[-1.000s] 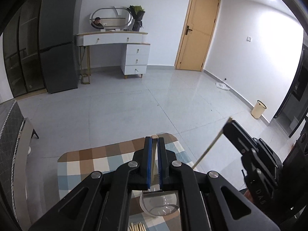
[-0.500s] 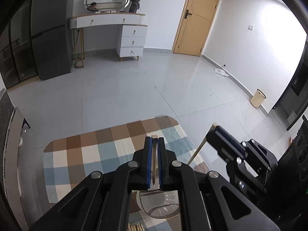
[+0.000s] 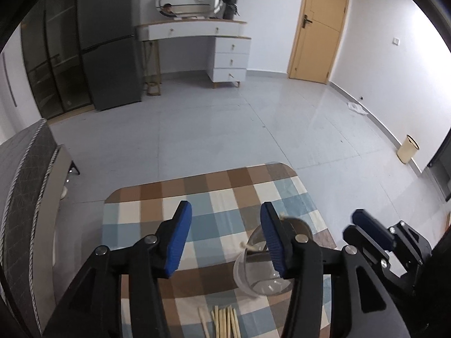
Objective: Organize utensils
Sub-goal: 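Drop the chopstick into the utensil holder and open the right gripper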
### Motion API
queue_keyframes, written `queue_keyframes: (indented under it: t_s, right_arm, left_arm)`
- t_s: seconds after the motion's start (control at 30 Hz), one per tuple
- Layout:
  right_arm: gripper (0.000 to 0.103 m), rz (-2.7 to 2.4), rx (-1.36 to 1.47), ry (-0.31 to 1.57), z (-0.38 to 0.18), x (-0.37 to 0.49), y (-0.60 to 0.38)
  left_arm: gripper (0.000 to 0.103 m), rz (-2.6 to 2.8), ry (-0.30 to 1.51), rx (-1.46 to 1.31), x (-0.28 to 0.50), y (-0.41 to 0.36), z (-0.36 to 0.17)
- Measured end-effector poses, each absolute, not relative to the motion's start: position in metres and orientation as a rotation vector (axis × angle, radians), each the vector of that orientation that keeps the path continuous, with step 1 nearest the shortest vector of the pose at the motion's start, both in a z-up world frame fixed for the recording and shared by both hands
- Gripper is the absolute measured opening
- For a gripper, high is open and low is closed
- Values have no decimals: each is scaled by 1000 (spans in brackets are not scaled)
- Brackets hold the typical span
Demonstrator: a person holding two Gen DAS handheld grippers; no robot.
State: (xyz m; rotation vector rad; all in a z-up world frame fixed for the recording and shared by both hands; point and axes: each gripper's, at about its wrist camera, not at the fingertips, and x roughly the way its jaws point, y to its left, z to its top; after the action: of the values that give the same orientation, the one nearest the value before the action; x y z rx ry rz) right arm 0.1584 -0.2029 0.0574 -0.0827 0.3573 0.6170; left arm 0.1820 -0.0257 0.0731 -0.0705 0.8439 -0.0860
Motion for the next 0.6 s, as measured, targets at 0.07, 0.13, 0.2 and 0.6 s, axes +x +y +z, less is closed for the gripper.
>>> queue_keyframes:
  t_s: [0.07, 0.13, 0.2, 0.6]
  right_arm:
    - [29, 615, -74, 353, 62, 150, -201]
    - [38, 606, -64, 347, 67, 135, -201]
    - [44, 594, -54, 334, 71, 121, -201]
    - [84, 527, 12, 264, 86, 40, -191]
  left_arm:
    - [47, -71, 827, -81, 170, -21, 78]
    - [49, -66, 803, -85, 156, -18, 84]
    - [50, -56, 774, -93, 142, -16, 89]
    - [64, -12, 685, -156, 89, 0, 88]
